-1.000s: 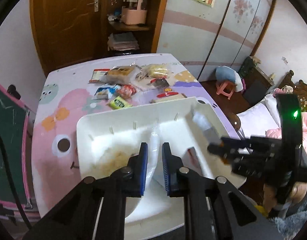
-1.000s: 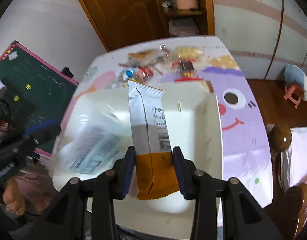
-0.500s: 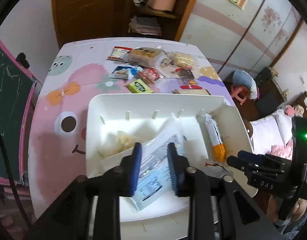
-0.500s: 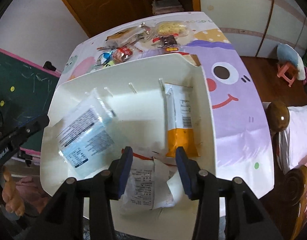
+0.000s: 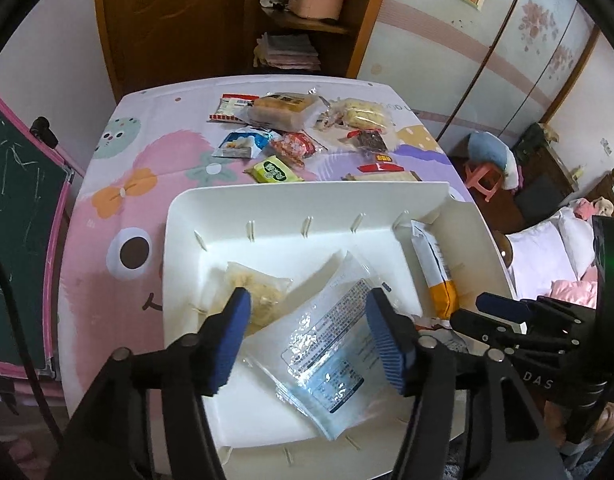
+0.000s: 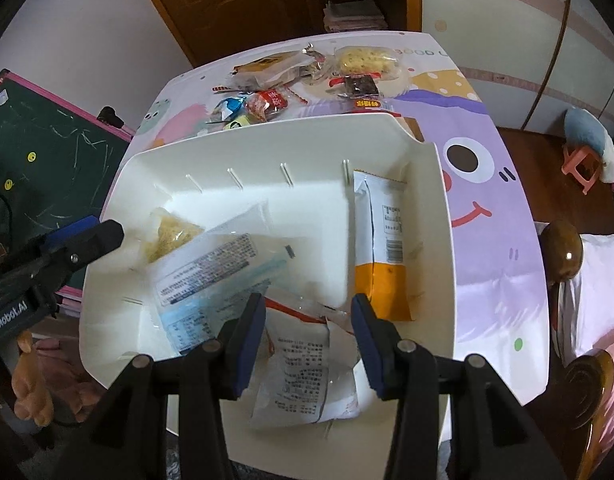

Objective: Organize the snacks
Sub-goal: 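Lift both snacks over the tray and release them inside, then grasp the blue wrapper with the left gripper while the right grasps the dark jerky bag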

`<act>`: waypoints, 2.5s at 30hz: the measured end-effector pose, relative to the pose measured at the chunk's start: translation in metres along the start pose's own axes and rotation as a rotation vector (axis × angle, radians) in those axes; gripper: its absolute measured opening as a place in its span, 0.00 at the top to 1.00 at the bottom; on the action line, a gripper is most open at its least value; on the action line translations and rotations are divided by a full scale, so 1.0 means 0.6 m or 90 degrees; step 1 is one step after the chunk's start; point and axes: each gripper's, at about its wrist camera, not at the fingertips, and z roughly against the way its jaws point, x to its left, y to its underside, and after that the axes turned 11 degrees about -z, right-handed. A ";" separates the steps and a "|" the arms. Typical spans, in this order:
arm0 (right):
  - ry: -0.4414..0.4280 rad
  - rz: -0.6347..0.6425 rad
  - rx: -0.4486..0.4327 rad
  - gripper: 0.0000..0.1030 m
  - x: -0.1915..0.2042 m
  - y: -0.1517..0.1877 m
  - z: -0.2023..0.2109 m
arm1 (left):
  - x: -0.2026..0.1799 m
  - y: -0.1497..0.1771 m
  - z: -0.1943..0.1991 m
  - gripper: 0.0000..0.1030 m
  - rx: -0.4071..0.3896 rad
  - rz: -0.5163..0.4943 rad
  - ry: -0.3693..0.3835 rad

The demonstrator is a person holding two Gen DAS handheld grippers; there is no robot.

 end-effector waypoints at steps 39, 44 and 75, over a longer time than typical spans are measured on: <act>0.026 0.075 -0.263 0.45 0.024 -0.247 0.237 | 0.051 -0.241 0.165 0.16 -0.144 -0.104 -0.213; 0.049 0.061 -0.281 0.42 0.024 -0.330 0.258 | 0.063 -0.308 0.159 0.11 -0.140 -0.113 -0.240; 0.090 -0.029 0.075 0.41 -0.028 -0.424 -0.232 | 0.219 -0.306 -0.389 0.09 0.250 0.003 -0.100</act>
